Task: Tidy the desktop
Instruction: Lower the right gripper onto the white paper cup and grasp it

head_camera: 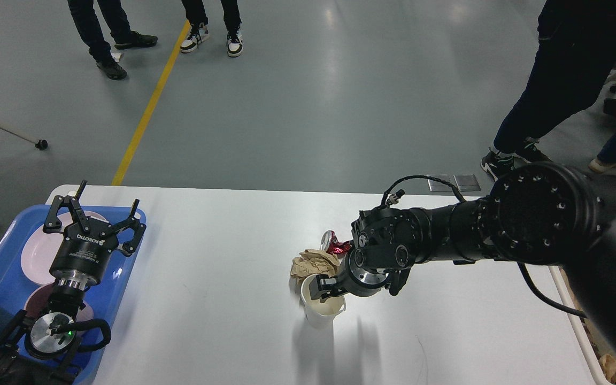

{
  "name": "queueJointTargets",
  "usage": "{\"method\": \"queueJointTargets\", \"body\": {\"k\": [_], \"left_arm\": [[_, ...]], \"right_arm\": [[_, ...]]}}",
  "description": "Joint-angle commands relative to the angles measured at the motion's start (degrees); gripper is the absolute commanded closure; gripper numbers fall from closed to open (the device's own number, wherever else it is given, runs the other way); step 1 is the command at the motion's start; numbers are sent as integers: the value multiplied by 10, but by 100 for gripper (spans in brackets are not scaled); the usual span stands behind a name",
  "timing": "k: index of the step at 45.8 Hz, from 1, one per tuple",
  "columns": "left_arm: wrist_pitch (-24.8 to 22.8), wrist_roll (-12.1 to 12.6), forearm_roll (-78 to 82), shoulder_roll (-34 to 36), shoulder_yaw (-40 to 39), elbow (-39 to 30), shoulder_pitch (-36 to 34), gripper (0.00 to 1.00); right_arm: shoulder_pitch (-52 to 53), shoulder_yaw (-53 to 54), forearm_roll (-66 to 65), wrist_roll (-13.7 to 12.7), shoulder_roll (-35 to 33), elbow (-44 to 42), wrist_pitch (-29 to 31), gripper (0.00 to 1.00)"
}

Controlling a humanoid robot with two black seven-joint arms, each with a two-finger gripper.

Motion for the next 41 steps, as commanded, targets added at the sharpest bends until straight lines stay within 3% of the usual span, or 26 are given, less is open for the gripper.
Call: {"method": "queueJointTargets", "body": {"k": [1, 5, 9, 15, 18, 41], "left_arm": [[0, 0, 0, 0, 0, 0, 0, 4], [0, 0, 0, 0, -1, 0, 0, 4], [0, 0, 0, 0, 0, 0, 0, 4], [0, 0, 0, 0, 0, 0, 0, 4], [0, 0, 0, 0, 0, 0, 0, 4], [0, 0, 0, 0, -1, 0, 0, 4]], "right_arm": [[-2, 0, 3, 0, 0, -1, -7, 15], [-2, 2, 6, -2, 0, -1, -7, 36], [-2, 2, 8, -4, 0, 4, -6, 63], [-2, 5, 9, -5, 0, 8, -6, 84], [-2, 5, 10, -6, 1, 15, -6, 100], [15, 5, 10, -28, 2, 38, 3, 100]]}}
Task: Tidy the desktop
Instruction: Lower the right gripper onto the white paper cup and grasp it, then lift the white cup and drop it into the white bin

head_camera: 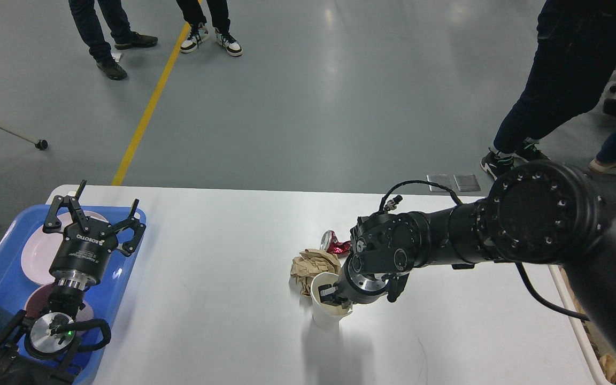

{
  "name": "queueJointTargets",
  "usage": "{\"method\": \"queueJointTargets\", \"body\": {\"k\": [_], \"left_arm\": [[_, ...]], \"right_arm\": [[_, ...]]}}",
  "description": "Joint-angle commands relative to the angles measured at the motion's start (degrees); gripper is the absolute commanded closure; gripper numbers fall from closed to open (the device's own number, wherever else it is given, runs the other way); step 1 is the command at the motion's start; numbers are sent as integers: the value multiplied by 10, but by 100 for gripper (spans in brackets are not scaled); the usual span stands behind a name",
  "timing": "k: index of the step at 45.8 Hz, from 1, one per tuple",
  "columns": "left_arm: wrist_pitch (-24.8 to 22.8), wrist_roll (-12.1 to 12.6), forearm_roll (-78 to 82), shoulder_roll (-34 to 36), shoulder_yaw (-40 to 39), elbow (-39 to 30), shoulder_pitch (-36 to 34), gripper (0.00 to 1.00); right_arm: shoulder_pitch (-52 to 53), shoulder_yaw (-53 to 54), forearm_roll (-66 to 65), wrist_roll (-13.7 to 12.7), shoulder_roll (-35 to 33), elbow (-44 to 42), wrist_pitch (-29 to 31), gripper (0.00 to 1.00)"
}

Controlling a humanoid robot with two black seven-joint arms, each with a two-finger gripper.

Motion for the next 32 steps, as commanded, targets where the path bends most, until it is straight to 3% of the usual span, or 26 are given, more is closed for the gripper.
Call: {"method": "queueJointTargets", "body": {"k": [1, 14, 24, 32], "left_arm": [[0, 0, 0, 0, 0, 0, 0, 4], [0, 0, -1, 0, 1, 0, 0, 4], [0, 0, 0, 0, 1, 0, 0, 4], [0, -1, 0, 0, 1, 0, 0, 4]], "right_arm": [[4, 0, 2, -2, 0, 7, 2, 100], [62, 3, 31, -2, -11, 47, 11, 100], [212, -22, 113, 2, -95, 140, 108, 100], [354, -66, 126, 6, -168, 243, 122, 100]]}}
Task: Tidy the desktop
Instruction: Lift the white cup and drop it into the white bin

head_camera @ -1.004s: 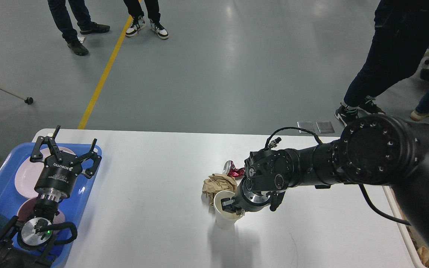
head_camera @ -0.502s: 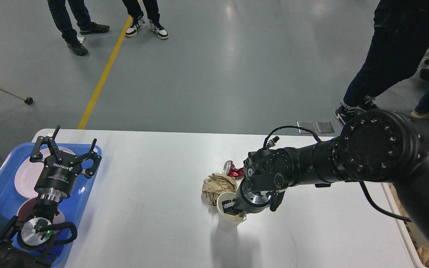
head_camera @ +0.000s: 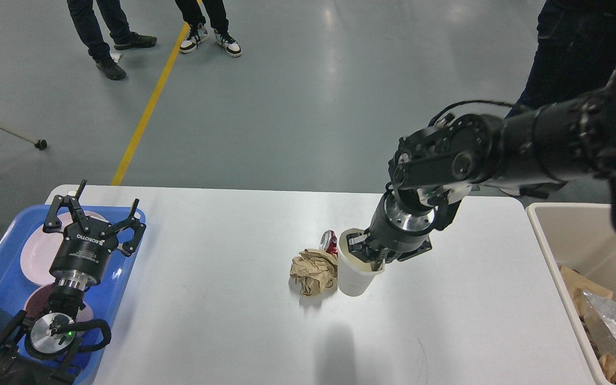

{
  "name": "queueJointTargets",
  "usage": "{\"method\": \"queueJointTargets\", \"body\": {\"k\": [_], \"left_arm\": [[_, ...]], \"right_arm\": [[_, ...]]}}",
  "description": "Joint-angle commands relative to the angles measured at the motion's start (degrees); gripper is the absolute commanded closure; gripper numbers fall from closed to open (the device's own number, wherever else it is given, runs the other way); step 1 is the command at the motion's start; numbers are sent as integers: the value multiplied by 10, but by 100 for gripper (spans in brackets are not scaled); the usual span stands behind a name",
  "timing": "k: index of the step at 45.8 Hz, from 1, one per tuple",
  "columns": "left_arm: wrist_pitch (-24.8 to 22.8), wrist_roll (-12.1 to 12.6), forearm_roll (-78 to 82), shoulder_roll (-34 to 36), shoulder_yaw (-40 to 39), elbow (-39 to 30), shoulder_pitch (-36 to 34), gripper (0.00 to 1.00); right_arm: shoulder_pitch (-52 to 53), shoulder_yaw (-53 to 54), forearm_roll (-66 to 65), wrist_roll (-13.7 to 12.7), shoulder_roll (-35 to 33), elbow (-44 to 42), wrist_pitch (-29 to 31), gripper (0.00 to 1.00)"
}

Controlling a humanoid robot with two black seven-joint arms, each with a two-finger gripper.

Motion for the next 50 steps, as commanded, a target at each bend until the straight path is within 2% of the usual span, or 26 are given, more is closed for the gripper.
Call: {"method": "queueJointTargets", "body": {"k": [1, 4, 6, 10, 13, 22, 28, 37, 42, 50], "left_arm": [[0, -1, 0, 0, 0, 0, 0, 4], [0, -1, -1, 0, 0, 0, 0, 4], [0, -1, 0, 0, 0, 0, 0, 4], [0, -1, 0, 0, 0, 0, 0, 4], [0, -1, 0, 0, 0, 0, 0, 4], [0, -1, 0, 0, 0, 0, 0, 4], [0, -1, -1, 0, 0, 0, 0, 4], [0, -1, 0, 0, 0, 0, 0, 4], [0, -1, -1, 0, 0, 0, 0, 4], [0, -1, -1, 0, 0, 0, 0, 4]], "right_arm": [[108, -37, 17, 4, -54, 76, 9, 100], [166, -64, 34, 19, -67, 108, 20, 100], [201, -87, 40, 40, -68, 124, 32, 100], [248, -136, 41, 115, -61, 143, 56, 100], [257, -158, 41, 142, -54, 147, 61, 100], [254, -190, 37, 141, -68, 144, 55, 100], [225, -256, 36, 140, -121, 120, 51, 100], [108, -336, 10, 132, -274, 5, 53, 100], [31, -333, -36, 133, -366, -84, 54, 100], [-124, -286, -63, 133, -445, -230, 34, 100]]}}
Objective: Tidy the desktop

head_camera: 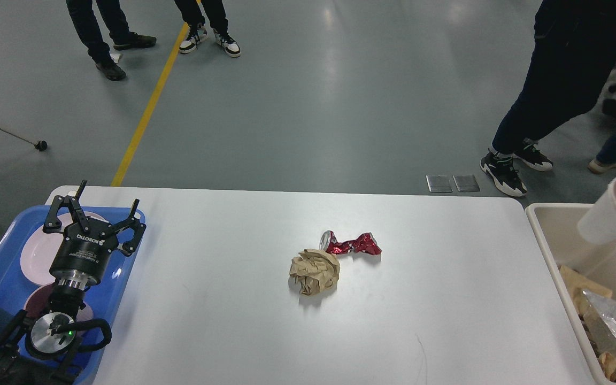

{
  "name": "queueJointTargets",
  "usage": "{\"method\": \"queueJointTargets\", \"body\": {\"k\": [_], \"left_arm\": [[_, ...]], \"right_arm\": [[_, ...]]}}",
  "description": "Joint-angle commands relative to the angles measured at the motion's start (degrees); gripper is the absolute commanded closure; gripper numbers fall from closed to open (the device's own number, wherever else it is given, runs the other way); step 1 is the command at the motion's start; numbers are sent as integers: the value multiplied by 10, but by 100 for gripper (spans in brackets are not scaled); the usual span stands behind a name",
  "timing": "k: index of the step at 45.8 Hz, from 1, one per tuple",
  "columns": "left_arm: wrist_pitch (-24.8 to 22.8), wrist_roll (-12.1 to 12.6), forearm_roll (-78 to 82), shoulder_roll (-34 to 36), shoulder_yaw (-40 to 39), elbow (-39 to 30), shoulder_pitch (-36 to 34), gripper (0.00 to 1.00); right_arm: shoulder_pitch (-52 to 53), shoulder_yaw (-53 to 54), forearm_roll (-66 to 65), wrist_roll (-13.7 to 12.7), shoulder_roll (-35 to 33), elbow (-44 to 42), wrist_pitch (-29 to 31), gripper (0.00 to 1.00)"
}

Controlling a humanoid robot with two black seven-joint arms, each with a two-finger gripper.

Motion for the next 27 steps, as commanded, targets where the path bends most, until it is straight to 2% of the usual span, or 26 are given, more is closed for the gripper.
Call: {"method": "queueJointTargets", "body": {"k": [1, 10, 24, 26, 27], "left_arm": [[0, 0, 0, 0, 0, 0, 0, 4], [0, 0, 0, 0, 0, 0, 0, 4], [0, 0, 1, 0, 0, 0, 0, 4], [0, 0, 0, 0, 0, 0, 0, 4], [0, 0, 0, 0, 0, 0, 0, 4]], "right_arm": [[-134, 47, -10, 0, -51, -108, -24, 100], [-392, 195, -9, 0, -41, -263, -83, 100], [-691, 318, 0, -3, 94, -512, -187, 100], [-717, 326, 1, -11, 112, -538, -203, 100], [-745, 333, 7, -26, 130, -560, -222, 100]]}}
